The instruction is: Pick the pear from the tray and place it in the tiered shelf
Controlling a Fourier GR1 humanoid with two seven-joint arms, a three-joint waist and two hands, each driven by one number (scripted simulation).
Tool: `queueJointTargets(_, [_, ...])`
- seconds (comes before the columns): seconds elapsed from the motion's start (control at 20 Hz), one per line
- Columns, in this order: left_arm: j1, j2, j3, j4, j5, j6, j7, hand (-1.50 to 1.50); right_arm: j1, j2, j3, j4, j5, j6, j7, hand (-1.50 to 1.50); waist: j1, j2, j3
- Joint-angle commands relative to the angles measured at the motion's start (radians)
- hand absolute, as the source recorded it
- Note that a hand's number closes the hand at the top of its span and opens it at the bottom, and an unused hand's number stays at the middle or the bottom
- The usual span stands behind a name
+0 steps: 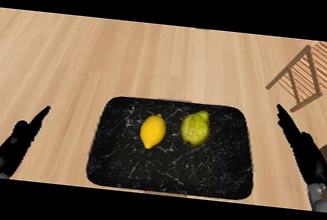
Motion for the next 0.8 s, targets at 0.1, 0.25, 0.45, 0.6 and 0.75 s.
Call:
queueJointTargets(0.1, [0.077,0.006,0.076,-0.260,0.043,0.068,-0.013,0.00,-0.078,0.193,-0.084,-0.102,-0.151,-0.052,-0.086,1.50,-0.007,-0.015,-0.028])
queueJointTargets(0.25, [0.138,0.020,0.141,-0.339,0.083,0.078,-0.031,0.00,-0.140,0.324,-0.133,-0.170,-0.247,-0.079,-0.156,1.50,-0.019,-0.055,-0.023])
queueJointTargets(0.45, [0.063,-0.071,0.154,-0.396,0.156,0.112,-0.050,0.00,-0.098,0.511,-0.277,-0.158,-0.393,-0.209,-0.208,-1.50,-0.050,-0.017,-0.023])
queueJointTargets(0.6, [-0.004,-0.102,0.133,-0.417,0.133,0.142,-0.054,0.00,-0.078,0.535,-0.318,-0.181,-0.435,-0.104,-0.342,-1.50,-0.032,-0.001,-0.027])
queueJointTargets(0.75, [-0.068,-0.125,0.129,-0.410,0.139,0.154,-0.008,0.00,0.051,0.459,-0.289,-0.289,-0.422,0.054,-0.386,-1.50,-0.022,-0.002,-0.031])
